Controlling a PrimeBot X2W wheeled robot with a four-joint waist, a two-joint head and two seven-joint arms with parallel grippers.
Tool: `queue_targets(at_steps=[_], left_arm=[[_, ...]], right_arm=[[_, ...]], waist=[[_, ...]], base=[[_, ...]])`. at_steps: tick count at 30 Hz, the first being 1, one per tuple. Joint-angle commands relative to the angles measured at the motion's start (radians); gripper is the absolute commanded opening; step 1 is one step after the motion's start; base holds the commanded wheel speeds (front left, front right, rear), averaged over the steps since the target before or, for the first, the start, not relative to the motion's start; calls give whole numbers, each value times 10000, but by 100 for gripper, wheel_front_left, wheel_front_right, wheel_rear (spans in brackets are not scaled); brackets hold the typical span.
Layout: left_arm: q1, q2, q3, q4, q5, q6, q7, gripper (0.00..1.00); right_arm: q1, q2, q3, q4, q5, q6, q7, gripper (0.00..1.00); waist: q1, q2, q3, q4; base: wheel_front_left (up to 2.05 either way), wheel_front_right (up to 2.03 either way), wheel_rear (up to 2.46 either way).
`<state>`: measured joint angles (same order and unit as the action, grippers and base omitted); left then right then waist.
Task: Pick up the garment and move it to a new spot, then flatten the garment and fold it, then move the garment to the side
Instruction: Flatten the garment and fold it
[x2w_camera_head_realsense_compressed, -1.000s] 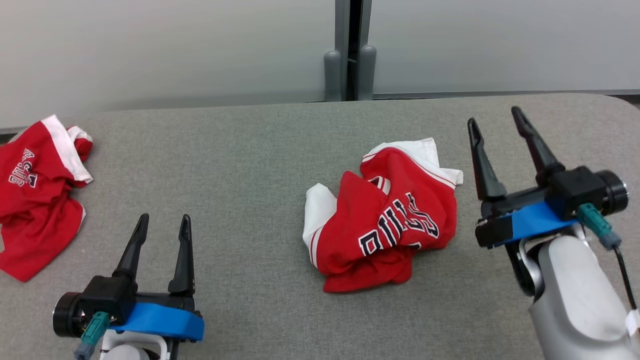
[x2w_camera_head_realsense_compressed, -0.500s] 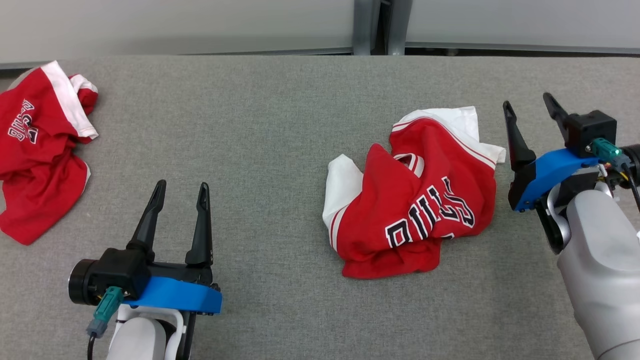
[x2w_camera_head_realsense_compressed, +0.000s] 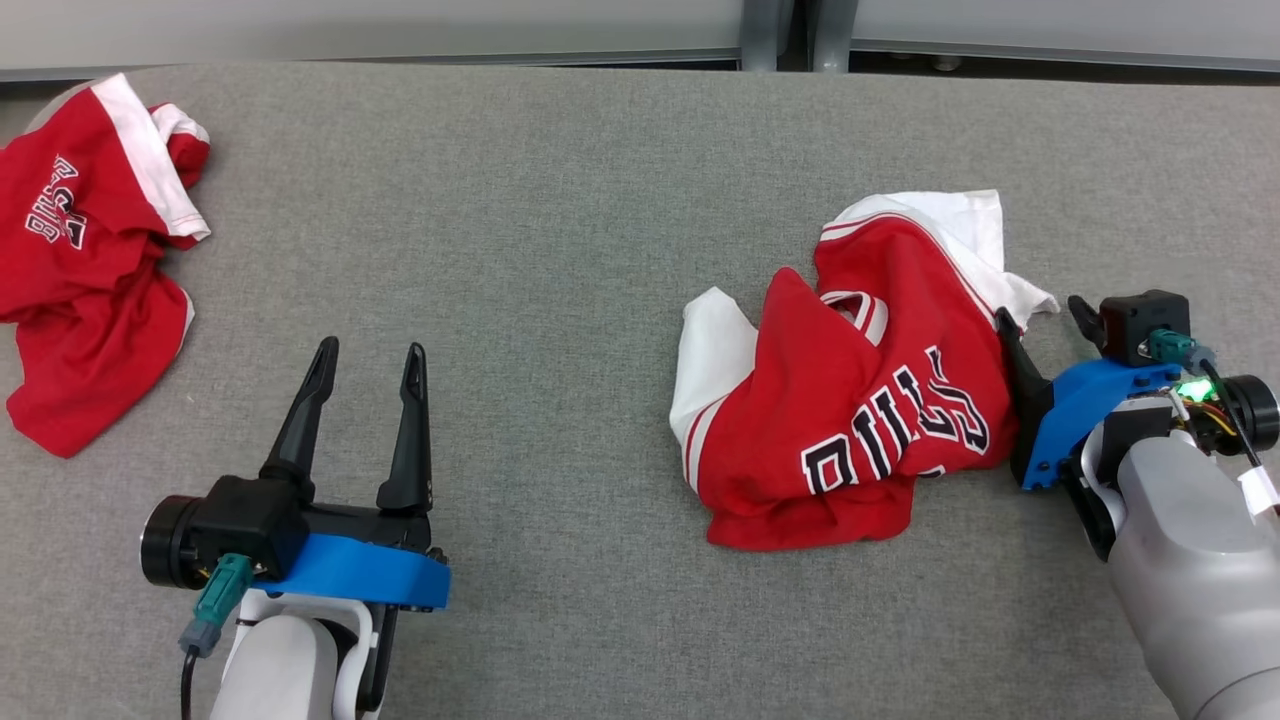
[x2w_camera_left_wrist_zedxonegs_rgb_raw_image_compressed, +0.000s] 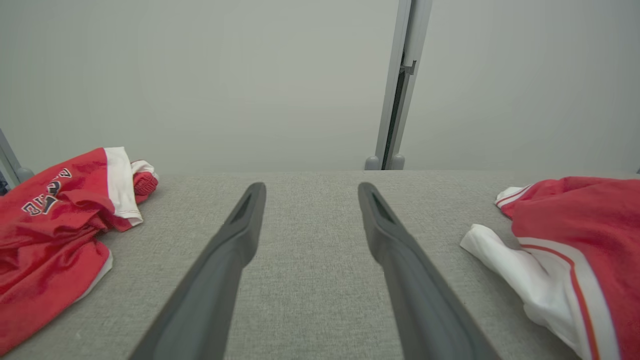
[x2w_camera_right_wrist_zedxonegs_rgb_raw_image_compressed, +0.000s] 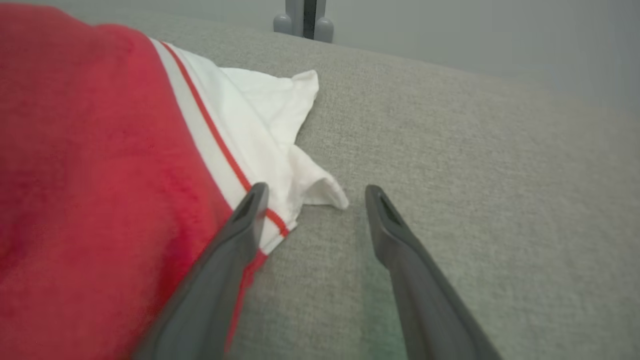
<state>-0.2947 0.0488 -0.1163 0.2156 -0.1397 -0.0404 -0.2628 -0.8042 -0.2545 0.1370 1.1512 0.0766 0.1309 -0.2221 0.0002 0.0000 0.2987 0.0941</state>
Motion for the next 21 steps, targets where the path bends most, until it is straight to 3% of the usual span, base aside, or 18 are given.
queue_targets(at_steps=[1, 4, 5, 6, 7, 15, 21], left_arm=[[-126, 30, -4, 18, 0, 17, -30, 100], [-144, 32, -38, -2, -24, 29, -30, 100], [-131, 32, -43, -8, -39, 37, -30, 100], [-108, 32, -46, -7, -52, 40, -30, 100], [-76, 32, -50, -1, -58, 39, -30, 100], [175, 30, 86, 79, -21, 68, -30, 100], [347, 31, 169, 83, -41, 28, -30, 100]], right_arm=[[-192, 40, 111, 209, 82, -3, -57, 100], [-247, 97, 247, 524, 242, -3, -94, 100], [-255, 141, 293, 622, 303, -3, -99, 95], [-256, 191, 365, 703, 370, -1, -64, 31], [-262, 199, 430, 765, 428, -1, -67, 0], [-385, -445, 234, 564, 951, -6, -397, 0], [-267, -1060, -536, -602, 952, -6, -421, 0]], waist=[[-2, 0, 19, 71], [-2, 0, 36, 166], [-2, 0, 35, 191], [-2, 0, 29, 213], [-2, 0, 16, 230], [-2, 0, -323, 175], [-2, 0, -641, 16]], base=[[0, 0, 0], [0, 0, 0], [0, 0, 0], [0, 0, 0], [0, 0, 0], [0, 0, 0], [0, 0, 0]])
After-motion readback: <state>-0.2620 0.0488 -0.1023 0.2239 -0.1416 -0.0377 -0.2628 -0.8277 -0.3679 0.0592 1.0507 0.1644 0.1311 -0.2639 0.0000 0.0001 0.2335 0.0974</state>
